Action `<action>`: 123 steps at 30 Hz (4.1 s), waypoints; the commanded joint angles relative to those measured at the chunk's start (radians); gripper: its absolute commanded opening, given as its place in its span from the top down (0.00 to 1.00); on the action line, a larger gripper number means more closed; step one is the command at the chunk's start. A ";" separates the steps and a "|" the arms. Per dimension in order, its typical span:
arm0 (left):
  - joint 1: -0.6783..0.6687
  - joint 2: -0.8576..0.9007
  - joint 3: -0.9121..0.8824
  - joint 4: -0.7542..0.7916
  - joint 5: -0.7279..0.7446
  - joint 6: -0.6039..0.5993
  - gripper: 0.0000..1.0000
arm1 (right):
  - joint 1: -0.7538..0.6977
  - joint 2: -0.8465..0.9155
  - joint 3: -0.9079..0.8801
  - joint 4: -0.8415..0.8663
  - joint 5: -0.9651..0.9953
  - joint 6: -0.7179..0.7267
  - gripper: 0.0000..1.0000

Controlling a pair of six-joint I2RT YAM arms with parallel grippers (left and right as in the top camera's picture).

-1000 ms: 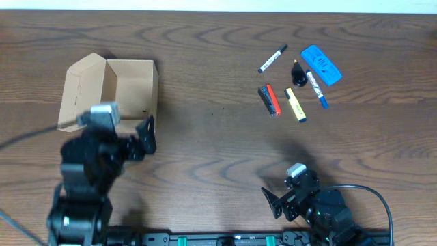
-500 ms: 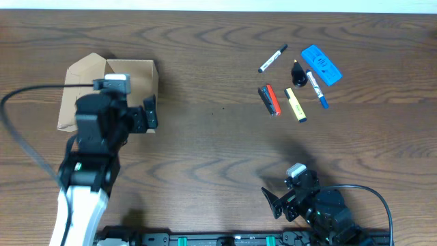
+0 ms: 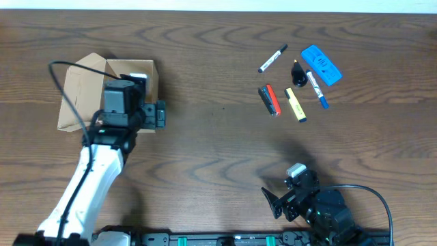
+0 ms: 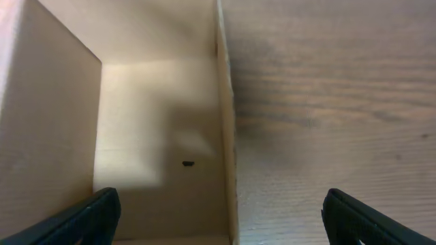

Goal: Pack container
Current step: 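Move left gripper into the cardboard box near its far wall, then push the box with left gripper rightward toward table center, then nudge the box into place with left gripper, then release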

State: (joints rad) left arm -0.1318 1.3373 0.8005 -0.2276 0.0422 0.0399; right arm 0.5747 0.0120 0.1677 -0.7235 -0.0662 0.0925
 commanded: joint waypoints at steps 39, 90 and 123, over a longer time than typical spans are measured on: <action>-0.260 0.124 0.016 0.048 0.256 0.622 0.95 | 0.012 -0.006 -0.007 -0.001 0.010 -0.011 0.01; -0.359 0.051 0.016 -0.134 -0.308 -0.520 0.39 | 0.012 -0.006 -0.007 -0.001 0.010 -0.012 0.01; -0.359 0.056 0.016 -0.063 -0.307 -0.250 0.94 | 0.012 -0.006 -0.007 -0.001 0.010 -0.012 0.01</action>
State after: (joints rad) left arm -0.4911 1.3914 0.8032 -0.2905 -0.2474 -0.2028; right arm 0.5747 0.0120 0.1677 -0.7235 -0.0662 0.0925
